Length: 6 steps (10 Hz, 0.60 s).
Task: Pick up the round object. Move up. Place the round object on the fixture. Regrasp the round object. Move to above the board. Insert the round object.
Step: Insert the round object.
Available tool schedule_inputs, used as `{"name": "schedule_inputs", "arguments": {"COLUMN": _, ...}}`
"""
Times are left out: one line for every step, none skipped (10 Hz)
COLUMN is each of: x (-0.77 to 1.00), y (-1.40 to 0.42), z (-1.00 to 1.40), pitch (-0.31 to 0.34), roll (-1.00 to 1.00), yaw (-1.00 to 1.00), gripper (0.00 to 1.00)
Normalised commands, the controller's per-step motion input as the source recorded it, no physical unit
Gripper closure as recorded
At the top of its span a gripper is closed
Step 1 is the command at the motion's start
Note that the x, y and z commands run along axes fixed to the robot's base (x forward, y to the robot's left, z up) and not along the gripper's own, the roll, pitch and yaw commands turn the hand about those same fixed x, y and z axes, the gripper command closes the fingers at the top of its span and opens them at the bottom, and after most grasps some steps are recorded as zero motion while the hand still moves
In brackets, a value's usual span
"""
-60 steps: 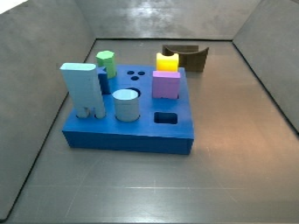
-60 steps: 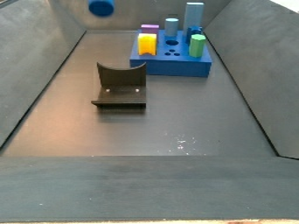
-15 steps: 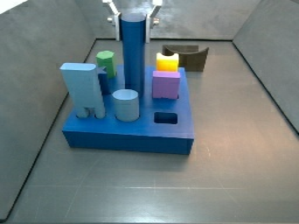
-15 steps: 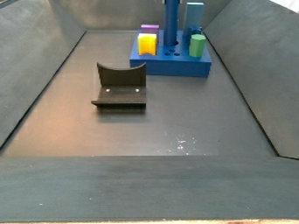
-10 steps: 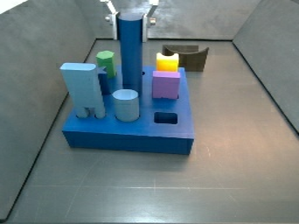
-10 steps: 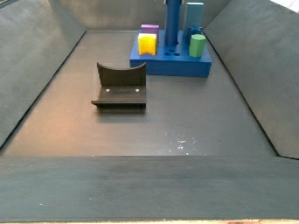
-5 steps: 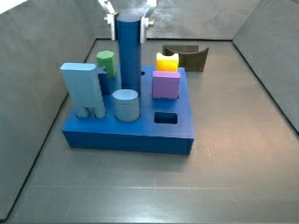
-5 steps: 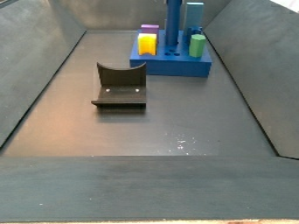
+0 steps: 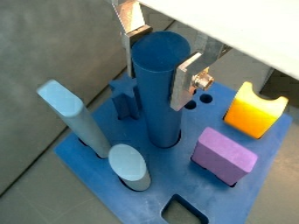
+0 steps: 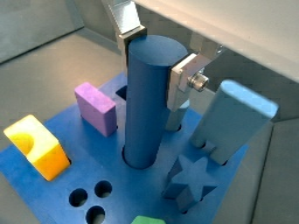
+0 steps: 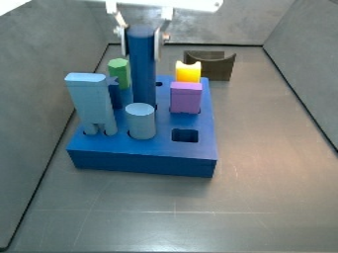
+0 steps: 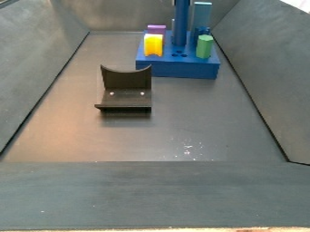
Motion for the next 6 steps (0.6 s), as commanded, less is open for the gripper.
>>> {"name": "schedule_inputs", "arguments": {"x": 0.00, "y": 0.13, "z": -0.79, "pitch": -0.047, "roll": 0.01, "yaw": 0.00, "gripper": 1.00}}
{"name": "schedule_inputs", "arguments": {"x": 0.00, "y": 0.11, "z": -0.85, "pitch": -0.077, "roll": 0.00, "yaw": 0.00, "gripper": 1.00}}
{"name": "schedule_inputs", "arguments": {"x": 0.00, "y": 0.05, "z": -0.61, "pitch": -0.096, "roll": 0.00, "yaw": 0.00, "gripper": 1.00}}
{"name": "schedule_inputs", "arguments": {"x": 0.00, "y": 0.00, "z": -0.06, "pitch": -0.033, "roll": -0.04, "yaw": -0.03, "gripper": 1.00}}
{"name": "schedule_inputs", "arguments": {"x": 0.04, "y": 0.00, "z": 0.00, "pitch": 0.053, "roll": 0.00, "yaw": 0.00, "gripper": 1.00}}
{"name": "schedule_inputs", "arguments": {"x": 0.00, "y": 0.00, "z": 0.00, "pitch": 0.000, "roll": 0.00, "yaw": 0.00, "gripper": 1.00}}
